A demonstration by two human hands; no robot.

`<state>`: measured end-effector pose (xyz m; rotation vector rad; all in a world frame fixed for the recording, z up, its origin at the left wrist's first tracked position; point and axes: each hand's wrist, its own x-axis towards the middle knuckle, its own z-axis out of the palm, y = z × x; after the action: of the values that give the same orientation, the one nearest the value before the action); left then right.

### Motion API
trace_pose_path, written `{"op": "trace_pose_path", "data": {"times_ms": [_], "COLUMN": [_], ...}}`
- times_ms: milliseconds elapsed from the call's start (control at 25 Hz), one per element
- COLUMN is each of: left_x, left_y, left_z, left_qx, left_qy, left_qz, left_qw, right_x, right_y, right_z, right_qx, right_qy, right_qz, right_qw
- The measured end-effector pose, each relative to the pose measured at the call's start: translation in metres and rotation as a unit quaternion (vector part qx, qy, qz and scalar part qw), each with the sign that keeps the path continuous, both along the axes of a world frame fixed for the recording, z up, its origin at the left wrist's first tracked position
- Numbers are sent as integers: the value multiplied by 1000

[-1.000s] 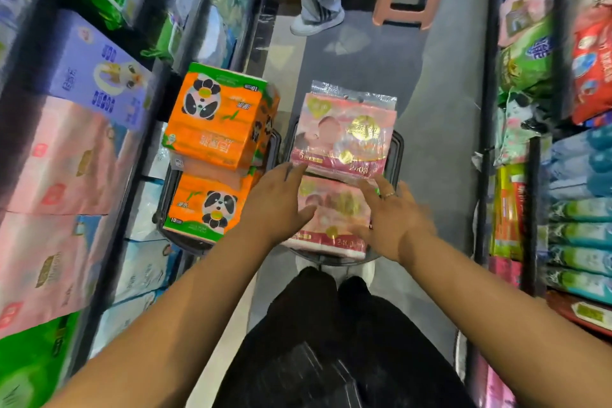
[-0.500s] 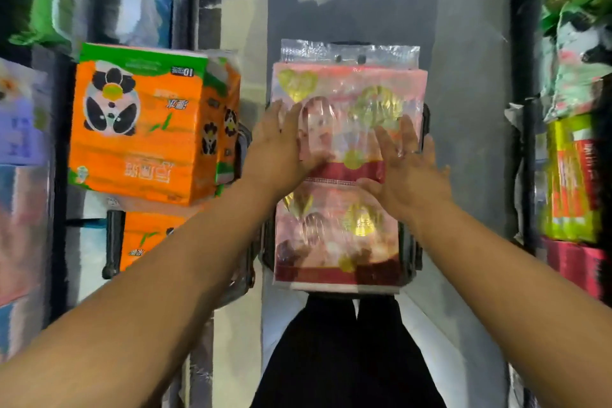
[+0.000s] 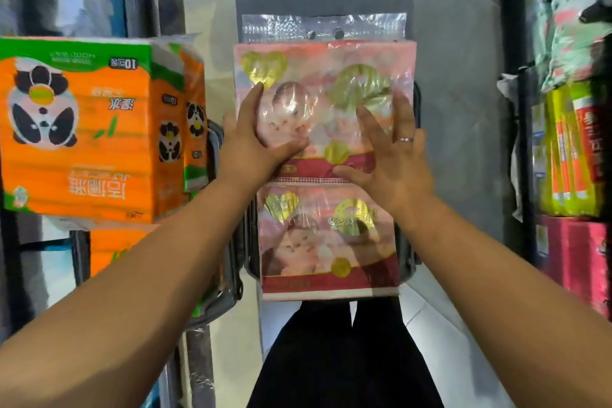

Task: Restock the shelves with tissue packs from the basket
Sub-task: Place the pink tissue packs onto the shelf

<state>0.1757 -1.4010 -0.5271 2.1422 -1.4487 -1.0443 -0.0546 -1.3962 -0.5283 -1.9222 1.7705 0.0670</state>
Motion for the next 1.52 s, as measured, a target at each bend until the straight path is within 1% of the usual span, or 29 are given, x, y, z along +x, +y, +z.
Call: {"op": "trace_pose_path", "data": {"times_ms": [80,160,280,520,640,760,840,1000,1200,1320,1400,1520], "left_x": [5,9,5,-7,-11,-17,-25,-38,-46,-39,-34,-27], "left_y": [4,7,7,38,66,100,125,188,259,303,334,381], "left_z": [1,0,2,26,56,100,127,193,258,293,312,334], "left_qx": [-8,-4,2,-8,-24,-34,-40,-66,-81,-67,-100,-138], "left_qy": [24,55,88,106,115,113,122,148,119,116,113,109], "left_qz": [-8,-12,-4,20,51,103,135,219,328,392,427,471], "left_qw": [1000,998,996,994,992,988,982,962,934,910,892,865], "right_x": [-1,2,2,-12,-16,-18,-22,-22,-2,16,29,52], "right_y": [0,1,-2,11,27,41,50,76,120,147,164,195], "right_z": [-3,-4,-4,20,47,90,120,186,246,276,296,320], "right_qx": [-16,-5,23,35,32,-3,1,1,18,43,62,64], "right_qy": [-49,-63,-76,-84,-90,-98,-114,-127,-193,-251,-283,-334], "right_qz": [-54,-73,-66,-59,-40,13,35,82,51,73,112,170], "right_qw": [997,995,995,994,995,995,993,988,980,964,950,925]}}
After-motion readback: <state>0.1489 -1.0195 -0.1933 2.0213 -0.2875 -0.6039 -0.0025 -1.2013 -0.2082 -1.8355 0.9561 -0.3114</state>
